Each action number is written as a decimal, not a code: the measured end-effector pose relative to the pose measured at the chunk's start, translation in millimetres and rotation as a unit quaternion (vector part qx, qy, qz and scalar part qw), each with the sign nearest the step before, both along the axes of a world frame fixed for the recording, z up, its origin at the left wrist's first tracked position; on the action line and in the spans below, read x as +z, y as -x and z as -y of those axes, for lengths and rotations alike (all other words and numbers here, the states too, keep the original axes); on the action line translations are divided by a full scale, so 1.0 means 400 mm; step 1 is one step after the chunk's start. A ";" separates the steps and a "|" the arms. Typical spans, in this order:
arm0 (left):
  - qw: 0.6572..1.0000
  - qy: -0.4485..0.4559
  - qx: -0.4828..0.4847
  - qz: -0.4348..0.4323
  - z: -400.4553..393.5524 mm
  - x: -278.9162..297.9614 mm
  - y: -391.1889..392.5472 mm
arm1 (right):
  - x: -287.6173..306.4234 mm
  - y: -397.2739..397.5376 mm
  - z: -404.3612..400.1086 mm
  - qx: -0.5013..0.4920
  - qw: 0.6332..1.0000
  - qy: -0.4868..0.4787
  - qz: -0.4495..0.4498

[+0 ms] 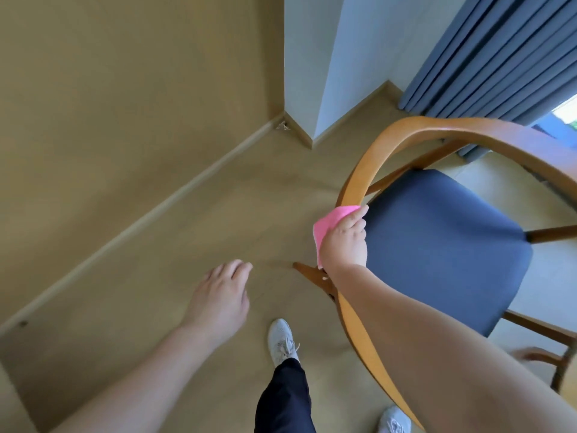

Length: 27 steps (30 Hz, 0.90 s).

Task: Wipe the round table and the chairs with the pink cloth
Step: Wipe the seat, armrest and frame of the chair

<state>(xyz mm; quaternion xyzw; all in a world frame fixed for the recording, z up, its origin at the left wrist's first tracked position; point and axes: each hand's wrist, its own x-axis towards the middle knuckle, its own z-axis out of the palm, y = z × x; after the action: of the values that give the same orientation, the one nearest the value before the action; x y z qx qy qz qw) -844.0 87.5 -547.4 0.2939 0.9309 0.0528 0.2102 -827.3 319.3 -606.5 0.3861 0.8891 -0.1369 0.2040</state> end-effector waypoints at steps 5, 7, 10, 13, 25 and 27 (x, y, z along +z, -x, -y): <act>0.997 -0.026 -0.019 0.069 -0.116 -0.041 0.045 | 0.034 -0.025 -0.061 0.016 0.994 0.050 -0.100; 0.994 -0.055 -0.019 0.097 -0.197 -0.058 0.040 | 0.067 -0.057 -0.096 0.054 0.992 0.056 -0.103; 0.979 -0.118 0.042 0.163 -0.343 -0.064 0.017 | 0.122 -0.117 -0.168 0.104 0.990 0.054 -0.084; 0.964 -0.122 0.147 0.184 -0.474 -0.067 -0.006 | 0.178 -0.186 -0.232 0.138 0.987 0.046 -0.071; 0.929 -0.085 0.354 0.072 -0.640 -0.100 -0.009 | 0.283 -0.388 -0.486 0.270 0.958 0.004 -0.099; 0.938 -0.062 0.339 0.041 -0.651 -0.105 0.001 | 0.279 -0.381 -0.511 0.295 0.950 -0.003 -0.099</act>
<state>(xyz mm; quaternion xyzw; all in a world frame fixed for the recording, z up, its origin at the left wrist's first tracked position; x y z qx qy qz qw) -844.5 347.8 -589.4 -0.0294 0.9608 0.1906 0.1990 -674.9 523.6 -495.1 0.0915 0.9796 -0.1053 0.1449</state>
